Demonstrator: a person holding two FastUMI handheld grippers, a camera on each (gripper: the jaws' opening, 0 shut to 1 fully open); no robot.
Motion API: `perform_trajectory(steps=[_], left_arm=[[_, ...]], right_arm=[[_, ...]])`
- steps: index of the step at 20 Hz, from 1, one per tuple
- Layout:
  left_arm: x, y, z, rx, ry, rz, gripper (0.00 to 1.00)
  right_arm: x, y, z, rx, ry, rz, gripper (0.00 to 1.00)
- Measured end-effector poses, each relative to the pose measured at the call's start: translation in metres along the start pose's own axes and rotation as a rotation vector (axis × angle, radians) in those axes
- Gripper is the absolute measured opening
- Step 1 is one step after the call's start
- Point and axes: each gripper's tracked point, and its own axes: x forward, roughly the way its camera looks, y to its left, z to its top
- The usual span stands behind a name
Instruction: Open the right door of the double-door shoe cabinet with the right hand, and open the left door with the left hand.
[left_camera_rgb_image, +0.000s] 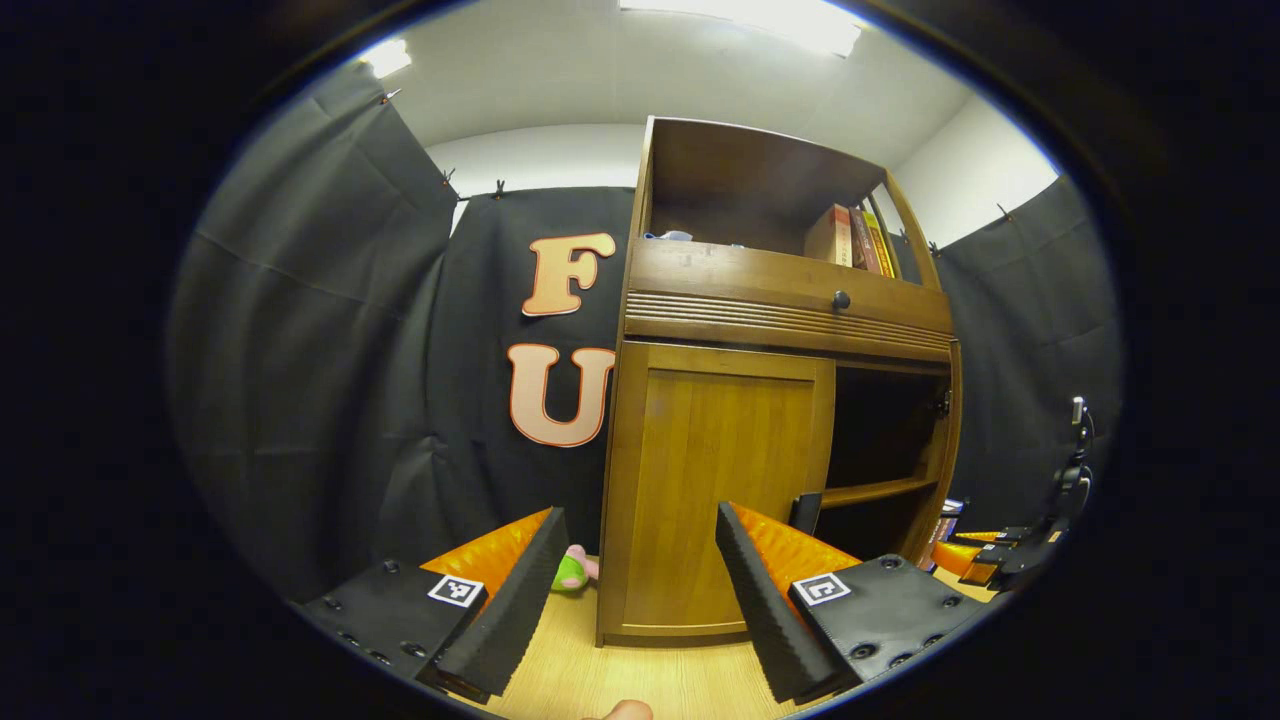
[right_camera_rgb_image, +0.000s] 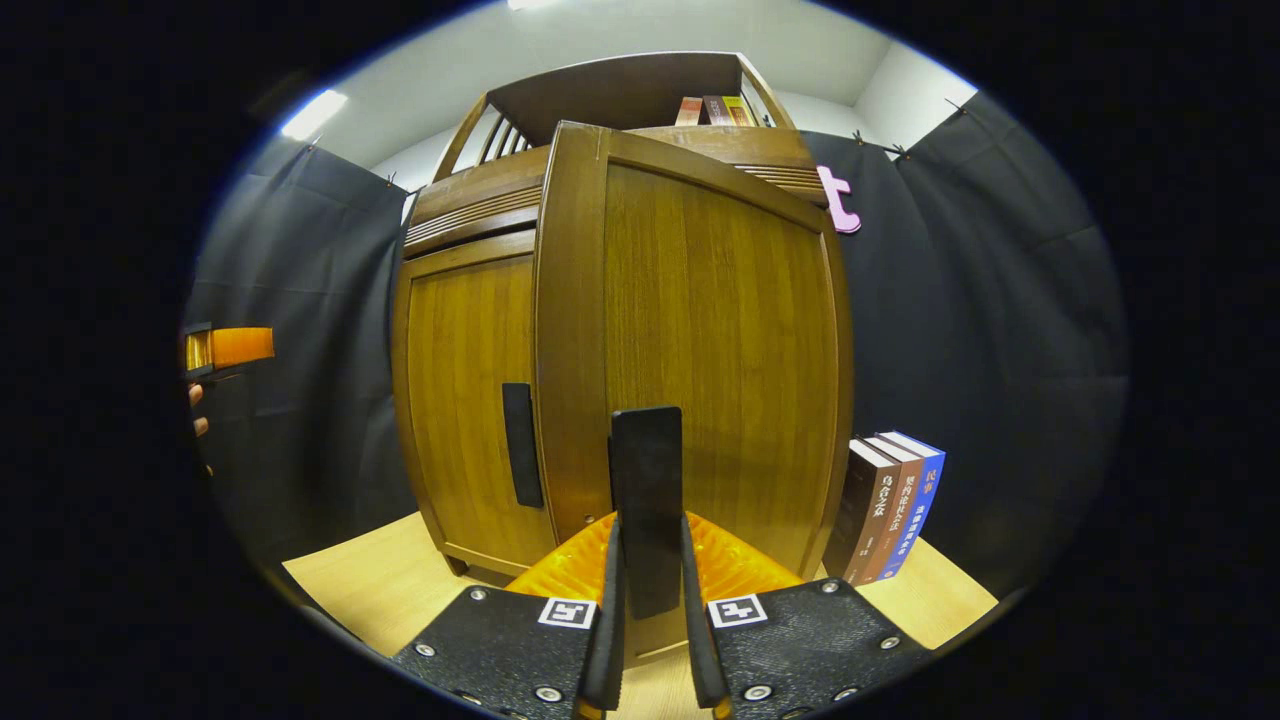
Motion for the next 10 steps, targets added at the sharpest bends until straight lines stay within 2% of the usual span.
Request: perform_trajectory(steps=[4,5,6,7,9,10], left_arm=[[-0.003,-0.002,0.002,0.000,-0.005,-0.003,0.96],[-0.005,-0.003,0.003,0.001,-0.006,-0.004,0.96],[-0.006,-0.004,0.004,0.000,-0.007,-0.007,0.95],[-0.007,-0.005,0.004,-0.001,-0.009,-0.010,0.95],[-0.008,-0.007,0.006,-0.002,-0.013,-0.014,0.95],[-0.008,-0.008,0.006,-0.002,-0.014,-0.016,0.95]], right_arm=[[-0.012,-0.013,-0.002,-0.002,-0.004,-0.015,0.26],[-0.016,-0.015,-0.001,-0.003,-0.003,-0.019,0.18],[-0.019,-0.018,-0.001,-0.002,-0.002,-0.024,0.26],[-0.021,-0.022,-0.001,0.000,-0.001,-0.030,0.26],[-0.027,-0.028,-0.002,0.001,-0.003,-0.041,0.17],[-0.030,-0.031,-0.001,0.001,-0.005,-0.047,0.25]])
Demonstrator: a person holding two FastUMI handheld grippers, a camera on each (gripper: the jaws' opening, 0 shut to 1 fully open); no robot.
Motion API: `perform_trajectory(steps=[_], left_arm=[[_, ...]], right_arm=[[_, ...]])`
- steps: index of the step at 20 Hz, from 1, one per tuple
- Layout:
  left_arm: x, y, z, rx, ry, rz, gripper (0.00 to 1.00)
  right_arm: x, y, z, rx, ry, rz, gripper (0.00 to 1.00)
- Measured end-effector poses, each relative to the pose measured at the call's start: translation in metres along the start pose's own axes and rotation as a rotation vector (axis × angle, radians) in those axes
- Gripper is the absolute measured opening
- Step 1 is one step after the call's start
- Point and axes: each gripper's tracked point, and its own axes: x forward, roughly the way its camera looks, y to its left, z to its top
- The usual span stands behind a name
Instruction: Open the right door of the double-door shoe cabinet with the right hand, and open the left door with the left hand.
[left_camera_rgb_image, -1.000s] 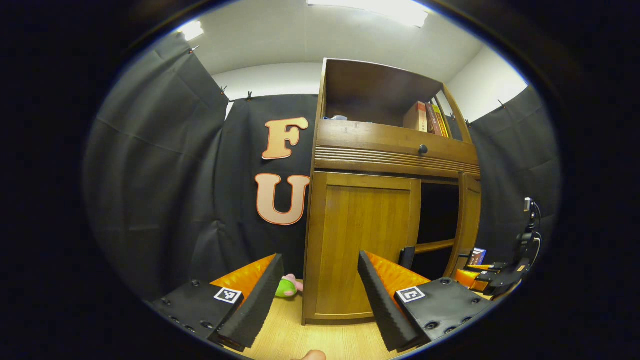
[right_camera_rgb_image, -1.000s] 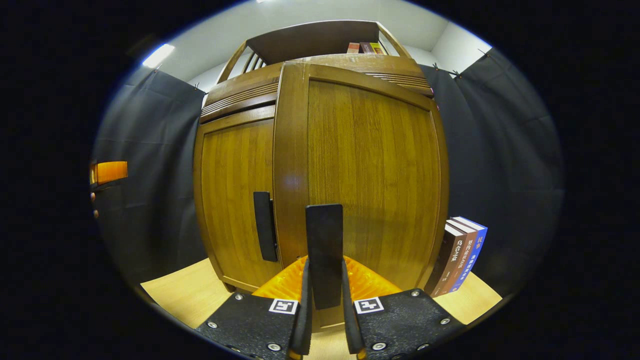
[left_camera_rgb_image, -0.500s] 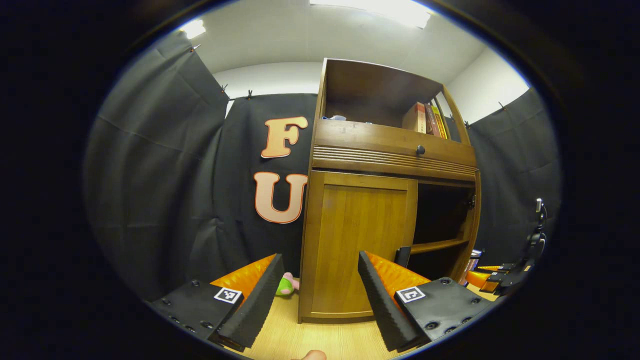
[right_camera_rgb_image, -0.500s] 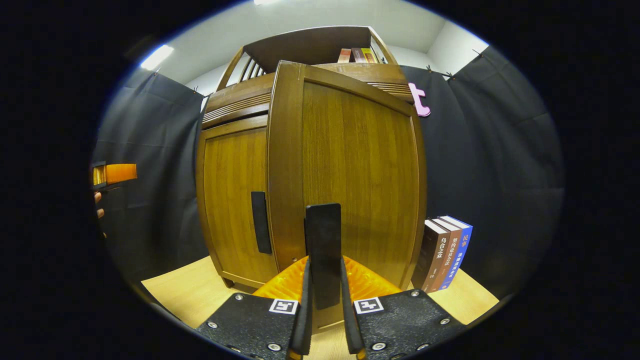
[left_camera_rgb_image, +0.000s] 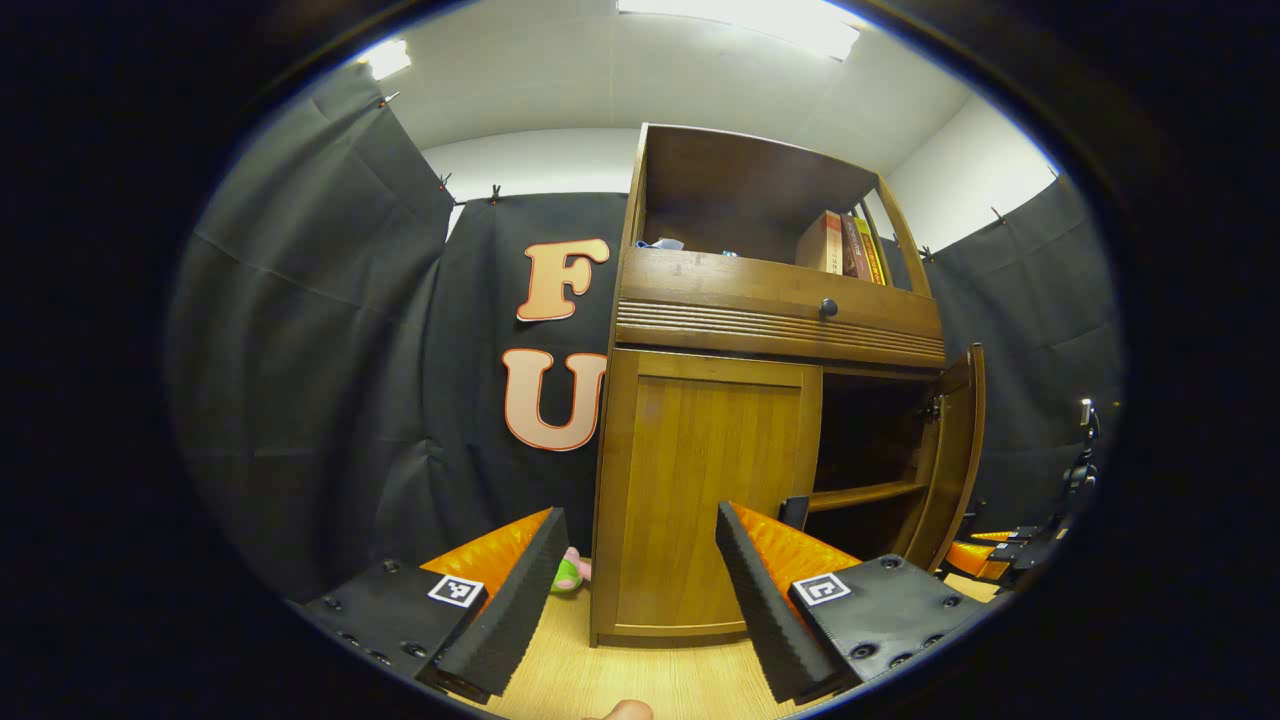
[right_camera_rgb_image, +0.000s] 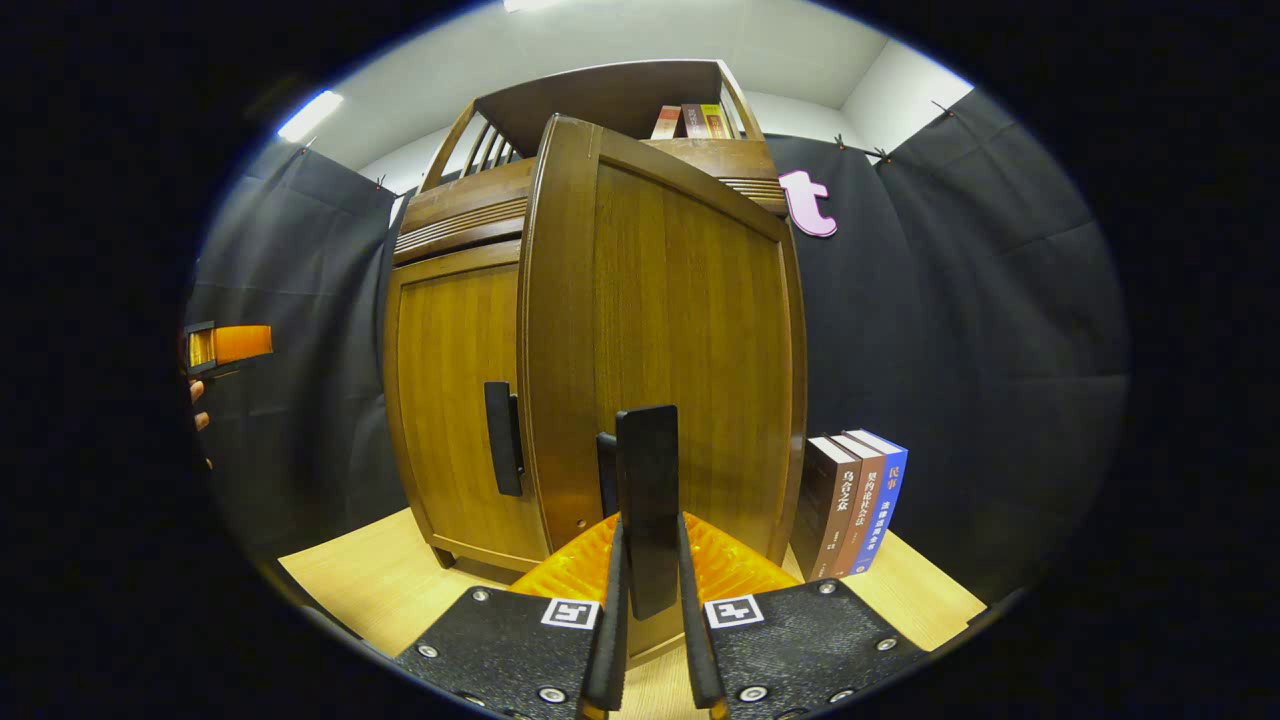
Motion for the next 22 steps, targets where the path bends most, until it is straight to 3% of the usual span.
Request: perform_trajectory(steps=[5,6,7,8,9,10,16,17,18,22], left_arm=[[-0.004,-0.004,0.002,-0.002,-0.005,-0.006,0.95],[-0.005,-0.004,0.003,-0.002,-0.007,-0.006,0.95],[-0.006,-0.005,0.003,-0.003,-0.007,-0.006,0.95],[-0.006,-0.005,0.004,-0.003,-0.008,-0.005,0.95],[-0.007,-0.005,0.005,0.000,-0.010,-0.004,0.95],[-0.008,-0.006,0.006,0.002,-0.012,-0.003,0.95],[-0.009,-0.014,0.007,0.003,-0.016,-0.014,0.95],[-0.009,-0.017,0.007,0.003,-0.016,-0.018,0.95],[-0.009,-0.018,0.008,0.002,-0.015,-0.020,0.95],[-0.009,-0.026,0.009,0.002,-0.015,-0.034,0.95]], right_arm=[[-0.010,-0.011,0.002,-0.015,-0.007,-0.022,0.20],[-0.011,-0.013,0.002,-0.014,-0.008,-0.026,0.29],[-0.013,-0.015,0.002,-0.013,-0.009,-0.028,0.29],[-0.014,-0.017,0.002,-0.011,-0.009,-0.031,0.19],[-0.016,-0.020,0.002,-0.011,-0.009,-0.034,0.27],[-0.016,-0.025,0.000,-0.010,-0.010,-0.037,0.17],[-0.026,-0.041,0.000,-0.008,-0.009,-0.060,0.14],[-0.028,-0.045,0.000,-0.007,-0.011,-0.066,0.04],[-0.030,-0.049,0.000,-0.007,-0.010,-0.072,0.13],[-0.034,-0.059,-0.001,-0.011,-0.009,-0.081,0.11]])
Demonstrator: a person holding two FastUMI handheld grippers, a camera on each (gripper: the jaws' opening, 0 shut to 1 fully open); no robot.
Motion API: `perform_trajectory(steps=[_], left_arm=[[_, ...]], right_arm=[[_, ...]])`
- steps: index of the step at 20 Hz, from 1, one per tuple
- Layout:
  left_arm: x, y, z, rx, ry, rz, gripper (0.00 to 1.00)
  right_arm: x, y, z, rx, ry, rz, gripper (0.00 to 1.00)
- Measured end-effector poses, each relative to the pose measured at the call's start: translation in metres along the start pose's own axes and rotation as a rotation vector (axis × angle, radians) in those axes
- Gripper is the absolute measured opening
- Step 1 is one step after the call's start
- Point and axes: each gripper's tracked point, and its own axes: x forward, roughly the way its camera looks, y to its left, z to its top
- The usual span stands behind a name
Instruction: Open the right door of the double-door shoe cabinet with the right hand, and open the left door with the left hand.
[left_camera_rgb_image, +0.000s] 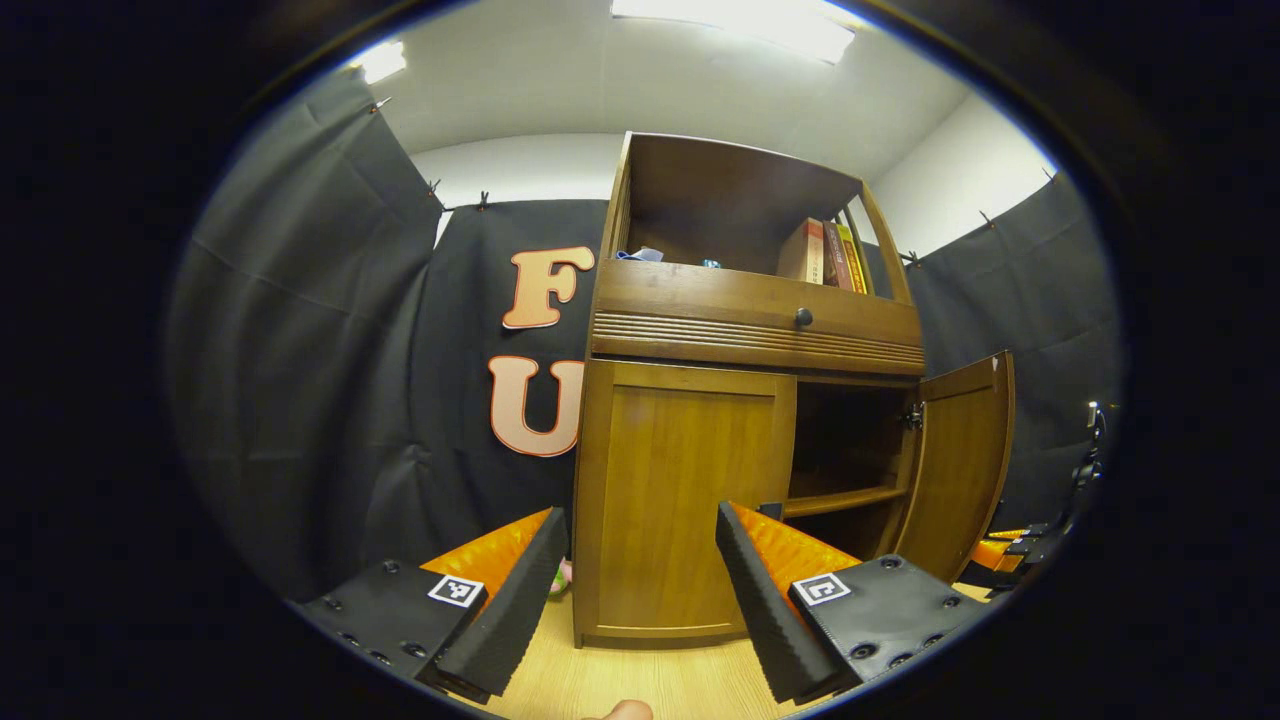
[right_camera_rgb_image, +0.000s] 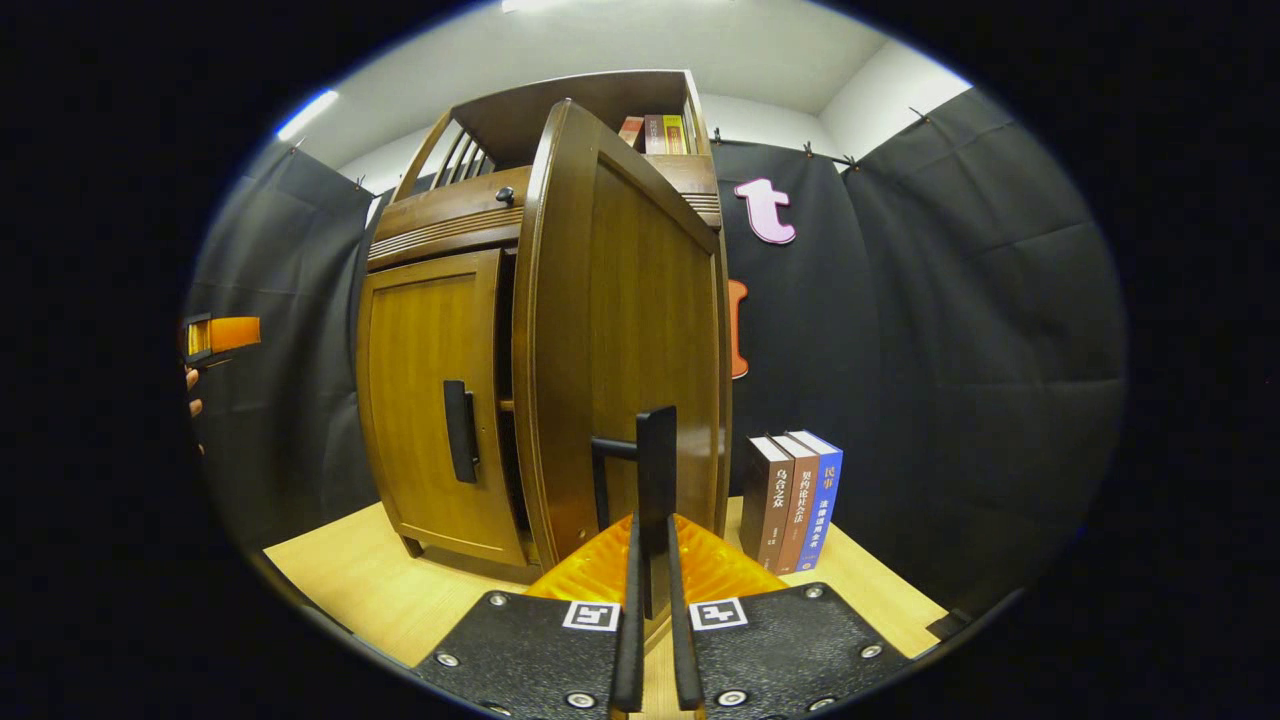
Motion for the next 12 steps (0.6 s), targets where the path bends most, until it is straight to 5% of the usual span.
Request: perform_trajectory(steps=[12], left_arm=[[0.004,-0.018,-0.003,0.001,0.011,-0.018,0.96]], right_arm=[[-0.007,-0.029,-0.001,0.018,0.004,0.000,0.10]])
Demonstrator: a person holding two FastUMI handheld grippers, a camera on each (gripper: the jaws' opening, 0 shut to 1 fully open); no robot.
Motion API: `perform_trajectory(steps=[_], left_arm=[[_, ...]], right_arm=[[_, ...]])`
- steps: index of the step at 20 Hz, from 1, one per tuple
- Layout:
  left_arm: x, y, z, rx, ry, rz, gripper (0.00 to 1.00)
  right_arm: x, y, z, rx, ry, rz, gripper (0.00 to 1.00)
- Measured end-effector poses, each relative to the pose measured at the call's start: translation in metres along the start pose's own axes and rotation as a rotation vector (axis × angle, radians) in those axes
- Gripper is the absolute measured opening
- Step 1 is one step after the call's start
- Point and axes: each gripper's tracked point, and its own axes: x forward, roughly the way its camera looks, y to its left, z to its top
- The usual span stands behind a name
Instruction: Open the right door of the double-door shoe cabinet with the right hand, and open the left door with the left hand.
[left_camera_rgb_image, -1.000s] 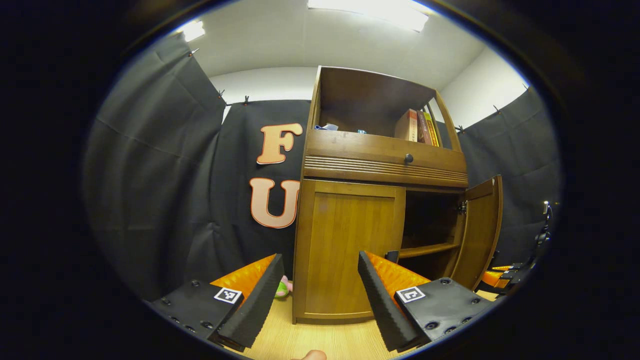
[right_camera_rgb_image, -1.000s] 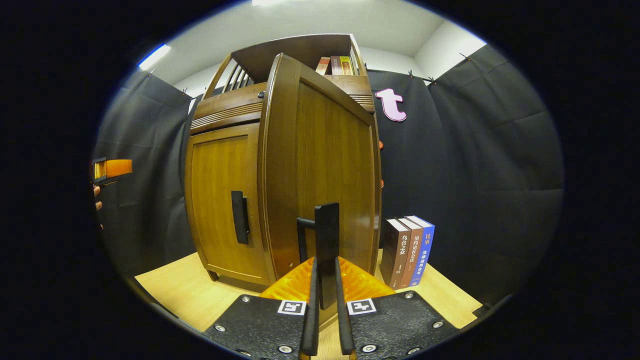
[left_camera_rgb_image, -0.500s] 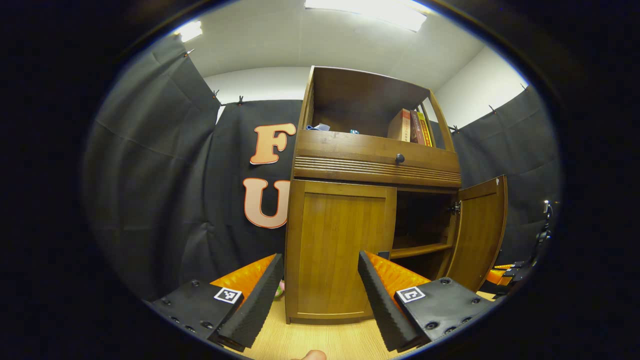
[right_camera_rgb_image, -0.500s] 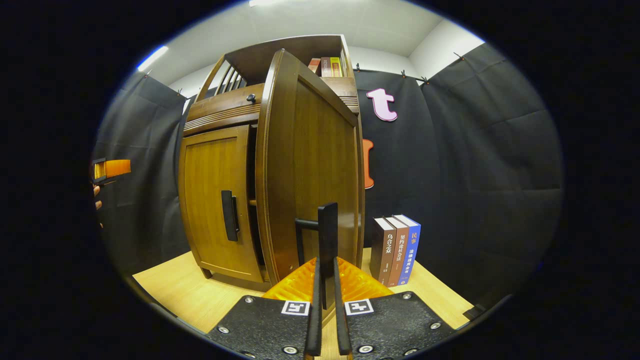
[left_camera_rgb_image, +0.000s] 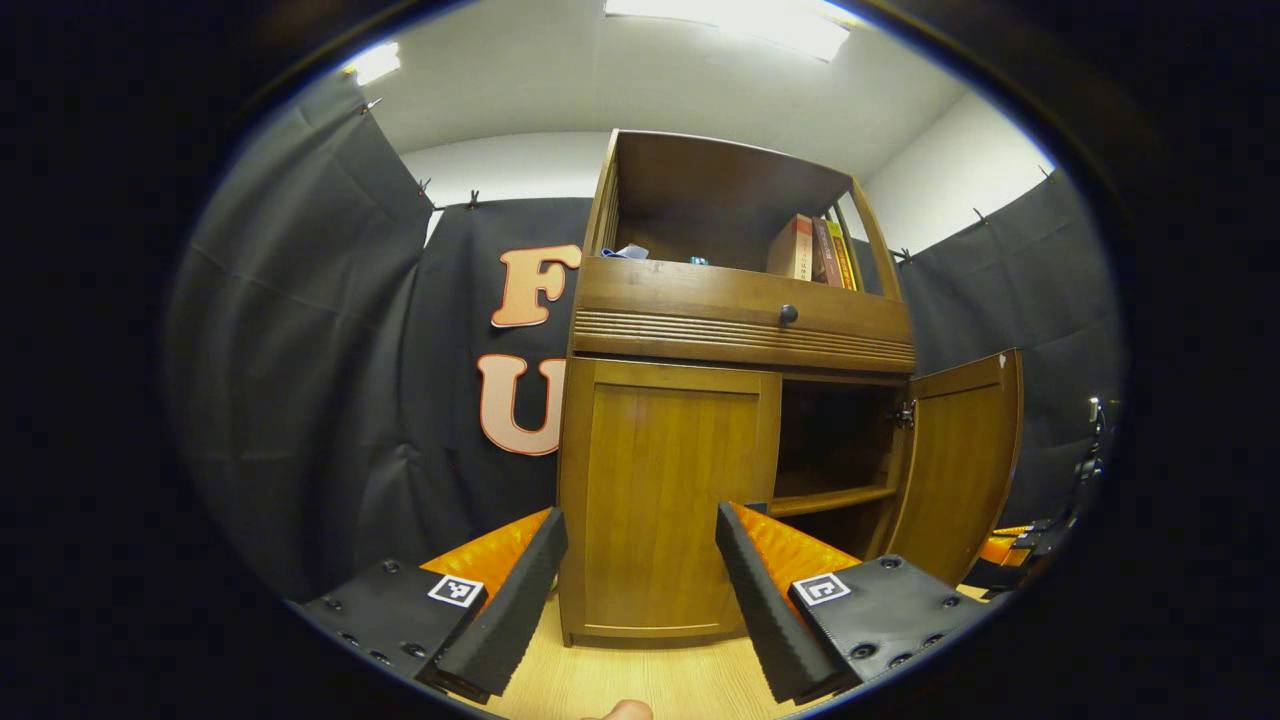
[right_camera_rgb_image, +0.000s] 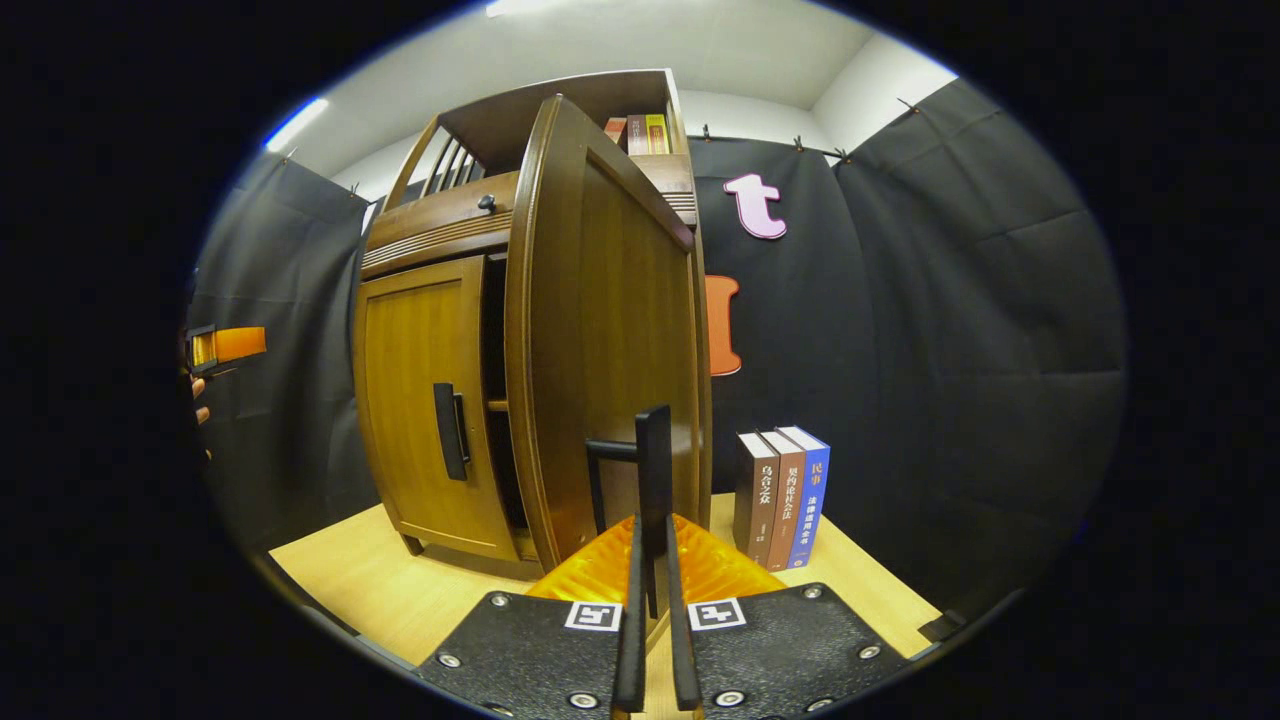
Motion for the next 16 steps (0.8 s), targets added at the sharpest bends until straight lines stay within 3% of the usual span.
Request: perform_trajectory(steps=[6,7,8,16], left_arm=[[0.002,-0.008,0.000,0.007,0.001,-0.005,0.95],[0.002,-0.010,0.000,0.007,-0.001,-0.008,0.96],[0.003,-0.012,0.000,0.008,-0.002,-0.009,0.96],[0.007,-0.026,-0.003,0.012,0.008,-0.025,0.95]], right_arm=[[-0.001,-0.025,0.001,-0.030,-0.012,-0.046,0.08],[-0.001,-0.027,0.001,-0.035,-0.012,-0.049,0.19],[-0.001,-0.028,0.001,-0.038,-0.012,-0.050,0.08],[-0.002,-0.046,0.002,-0.034,-0.019,-0.065,0.08]])
